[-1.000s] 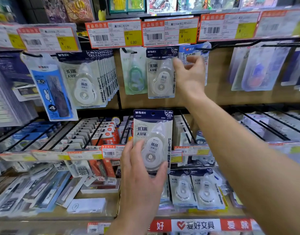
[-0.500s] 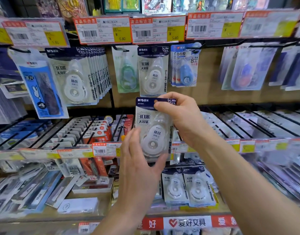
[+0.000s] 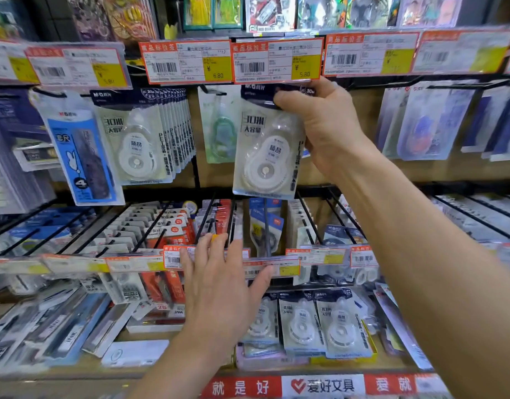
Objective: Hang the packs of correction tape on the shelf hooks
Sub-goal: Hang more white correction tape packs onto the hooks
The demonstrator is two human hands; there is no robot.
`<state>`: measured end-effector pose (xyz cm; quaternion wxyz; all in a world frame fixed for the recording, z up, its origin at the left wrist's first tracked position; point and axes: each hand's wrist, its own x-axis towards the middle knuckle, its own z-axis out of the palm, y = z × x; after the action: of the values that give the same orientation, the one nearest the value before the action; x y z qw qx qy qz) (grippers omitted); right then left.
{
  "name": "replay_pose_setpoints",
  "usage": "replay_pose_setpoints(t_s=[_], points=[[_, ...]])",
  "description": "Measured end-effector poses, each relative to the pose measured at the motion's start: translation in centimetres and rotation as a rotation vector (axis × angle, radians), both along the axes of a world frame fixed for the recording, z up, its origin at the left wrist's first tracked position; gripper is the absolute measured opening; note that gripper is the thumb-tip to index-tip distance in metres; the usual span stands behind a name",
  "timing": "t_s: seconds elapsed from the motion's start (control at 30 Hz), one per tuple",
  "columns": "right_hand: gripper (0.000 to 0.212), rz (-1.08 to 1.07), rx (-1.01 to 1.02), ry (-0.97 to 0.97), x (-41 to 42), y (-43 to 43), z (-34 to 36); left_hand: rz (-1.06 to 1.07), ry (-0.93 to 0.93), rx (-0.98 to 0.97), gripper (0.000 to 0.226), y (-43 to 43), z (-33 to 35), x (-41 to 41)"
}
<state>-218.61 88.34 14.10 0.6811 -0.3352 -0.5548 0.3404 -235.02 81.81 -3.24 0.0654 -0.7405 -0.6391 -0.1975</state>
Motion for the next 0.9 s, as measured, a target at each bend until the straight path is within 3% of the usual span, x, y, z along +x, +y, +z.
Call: replay_pose_setpoints(t_s=[0.3,0.43,0.63,0.8,0.9], points=[[0.017,-0.058,-0.032,-0.074,-0.5,1.0,0.6,-0.017,-0.008,0.026,0.076,0.1,-0.5,-0.1],[0.023,-0.223,-0.024,-0.215,-0.4,2.0,0.3,-0.011,0.001,0.019,0.080,0.2,-0.3,-0.1],[0.026,-0.440,-0.042,-0.202,-0.5,5.1,0.3,-0.003,-0.001,0.015,0.080,0.0,-0.1,0.0],[0.023,-0.522,-0.065,-0.283,-0.7,6.6,0.1,0.003,-0.008,0.008,0.085,-0.2,0.2,0.1],[0.036,-0.525,-0.074,-0.305,-0.6,6.2,-0.7,-0.006,-0.014,0.003,0.084,-0.2,0.3,0.0]])
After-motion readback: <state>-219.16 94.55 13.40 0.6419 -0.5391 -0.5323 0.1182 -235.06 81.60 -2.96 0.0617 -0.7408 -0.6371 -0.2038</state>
